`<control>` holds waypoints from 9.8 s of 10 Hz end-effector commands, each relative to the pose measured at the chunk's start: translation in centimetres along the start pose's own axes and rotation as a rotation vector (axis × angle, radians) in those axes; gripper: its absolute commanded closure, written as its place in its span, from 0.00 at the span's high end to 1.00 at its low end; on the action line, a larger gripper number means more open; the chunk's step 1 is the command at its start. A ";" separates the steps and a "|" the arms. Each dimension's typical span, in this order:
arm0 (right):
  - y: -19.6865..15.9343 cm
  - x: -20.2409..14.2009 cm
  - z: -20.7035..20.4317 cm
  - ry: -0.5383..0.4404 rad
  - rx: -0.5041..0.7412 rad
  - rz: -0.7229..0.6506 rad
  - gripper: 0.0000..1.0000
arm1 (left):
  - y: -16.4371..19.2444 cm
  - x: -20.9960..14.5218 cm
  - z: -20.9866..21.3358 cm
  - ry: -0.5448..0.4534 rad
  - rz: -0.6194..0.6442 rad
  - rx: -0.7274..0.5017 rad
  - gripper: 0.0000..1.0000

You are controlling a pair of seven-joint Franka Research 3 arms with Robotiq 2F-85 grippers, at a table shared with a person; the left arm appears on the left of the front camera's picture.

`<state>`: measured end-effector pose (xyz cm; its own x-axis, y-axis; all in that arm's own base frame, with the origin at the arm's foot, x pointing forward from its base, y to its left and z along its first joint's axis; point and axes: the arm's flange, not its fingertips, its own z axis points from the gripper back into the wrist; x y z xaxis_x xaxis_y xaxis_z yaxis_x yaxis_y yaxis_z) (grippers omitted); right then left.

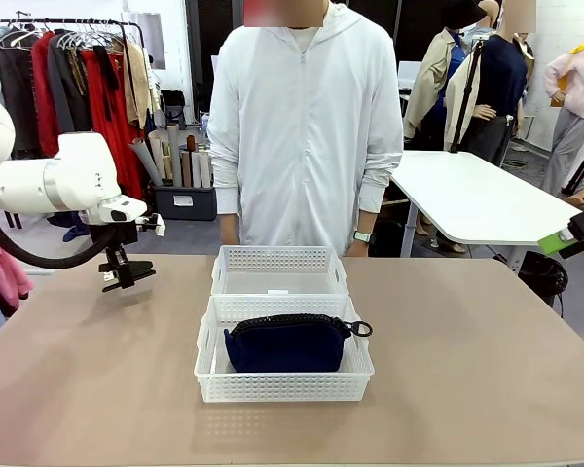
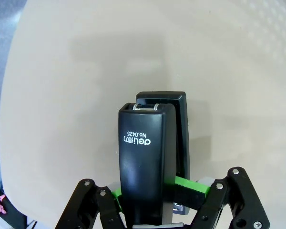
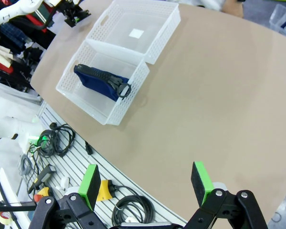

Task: Distribute items into two baskets.
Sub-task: Pick up the Stapler that the person points to, then place the picked Stapler into the Organizing basket as instructed by the person.

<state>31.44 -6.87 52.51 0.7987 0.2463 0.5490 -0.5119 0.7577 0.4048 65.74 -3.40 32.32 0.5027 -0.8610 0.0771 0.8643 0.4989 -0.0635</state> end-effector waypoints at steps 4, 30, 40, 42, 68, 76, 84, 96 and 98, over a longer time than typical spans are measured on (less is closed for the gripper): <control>-0.1 0.0 0.0 -0.003 -0.002 -0.004 1.00 | -0.9 -0.2 1.6 -0.039 -0.017 0.002 0.00; -0.1 0.0 0.0 -0.003 -0.002 -0.004 1.00 | -18.0 -6.6 20.1 0.017 -0.012 0.233 0.00; -0.1 0.0 0.0 -0.003 -0.002 -0.004 1.00 | -19.3 2.4 20.0 0.030 -0.118 0.308 0.00; -0.1 0.0 0.0 -0.003 -0.002 -0.004 1.00 | -20.0 4.6 19.7 0.027 -0.170 0.309 0.00; -0.1 0.0 0.0 -0.003 -0.002 -0.004 1.00 | -21.9 26.4 3.0 -0.018 -0.647 0.238 0.00; -0.1 0.0 0.0 -0.003 -0.002 -0.004 1.00 | -21.0 27.2 0.7 -0.043 -0.684 0.173 0.00; -0.1 0.0 0.0 -0.003 -0.002 -0.004 1.00 | -18.9 27.4 -1.5 -0.045 -0.668 0.118 0.00; -0.1 0.0 0.0 -0.003 -0.002 -0.004 1.00 | -18.6 27.7 -2.2 -0.037 -0.691 0.067 1.00; -0.1 0.0 0.0 -0.003 -0.002 -0.004 1.00 | -18.6 27.4 -1.3 -0.039 -0.686 0.079 1.00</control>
<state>31.44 -6.86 52.50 0.7988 0.2464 0.5488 -0.5119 0.7577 0.4048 63.56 -36.97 33.28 -0.1426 -0.9849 0.0981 0.9866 -0.1336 0.0935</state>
